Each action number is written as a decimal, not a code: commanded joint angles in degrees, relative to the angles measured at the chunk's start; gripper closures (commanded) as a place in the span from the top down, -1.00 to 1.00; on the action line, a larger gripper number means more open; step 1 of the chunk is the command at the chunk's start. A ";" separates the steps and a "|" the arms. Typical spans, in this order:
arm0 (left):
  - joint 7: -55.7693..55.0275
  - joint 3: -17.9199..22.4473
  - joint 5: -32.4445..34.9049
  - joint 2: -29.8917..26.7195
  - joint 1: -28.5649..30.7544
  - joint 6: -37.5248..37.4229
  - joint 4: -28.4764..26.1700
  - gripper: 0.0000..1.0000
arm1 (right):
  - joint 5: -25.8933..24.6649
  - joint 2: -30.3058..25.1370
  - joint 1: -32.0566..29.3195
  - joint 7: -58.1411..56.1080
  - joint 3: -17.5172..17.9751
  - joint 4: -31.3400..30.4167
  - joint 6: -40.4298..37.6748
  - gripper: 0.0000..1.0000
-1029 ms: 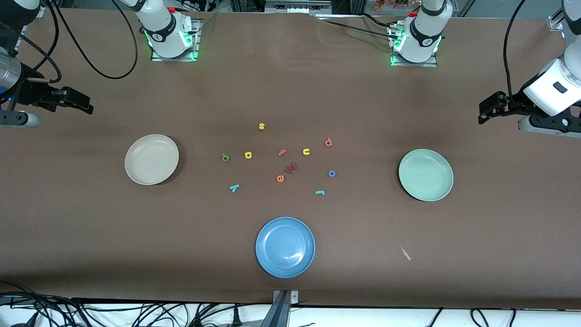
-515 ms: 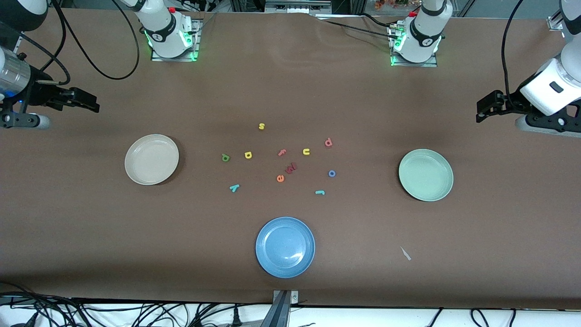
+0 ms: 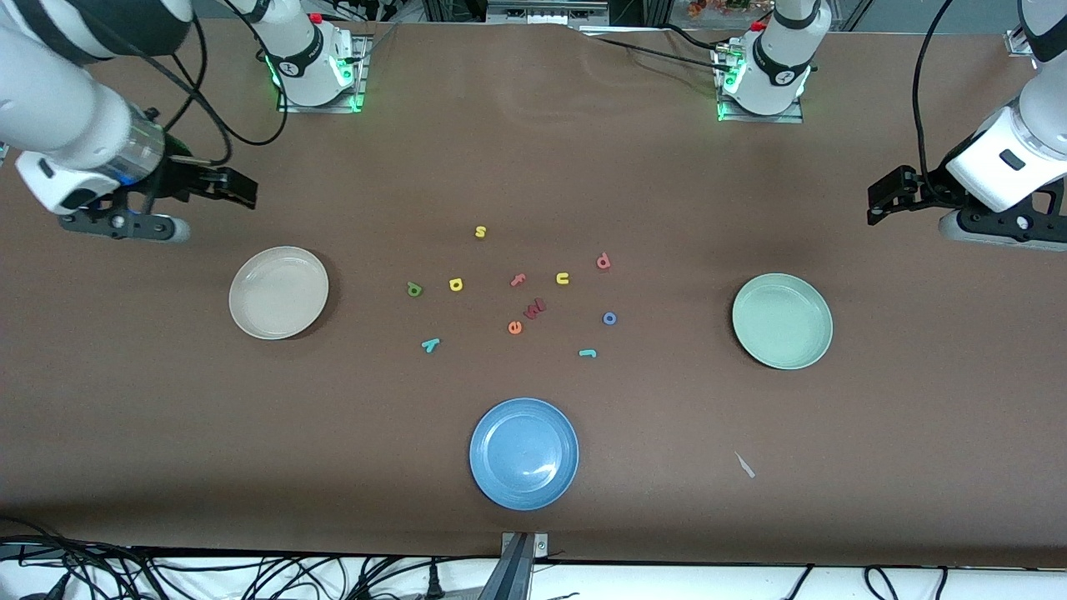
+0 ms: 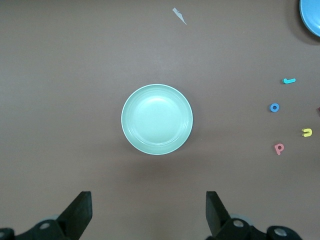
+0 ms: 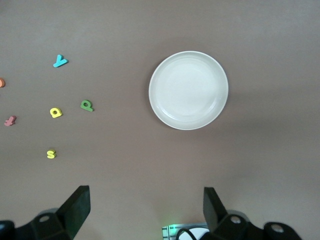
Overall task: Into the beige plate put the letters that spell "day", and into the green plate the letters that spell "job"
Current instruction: 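Reach the right gripper toward the green letter p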
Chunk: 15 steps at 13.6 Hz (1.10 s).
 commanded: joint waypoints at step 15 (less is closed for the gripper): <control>-0.37 -0.24 -0.73 0.64 -0.21 -1.35 1.77 1.00 | 0.14 12.78 2.82 -11.23 6.08 -17.92 37.45 1.00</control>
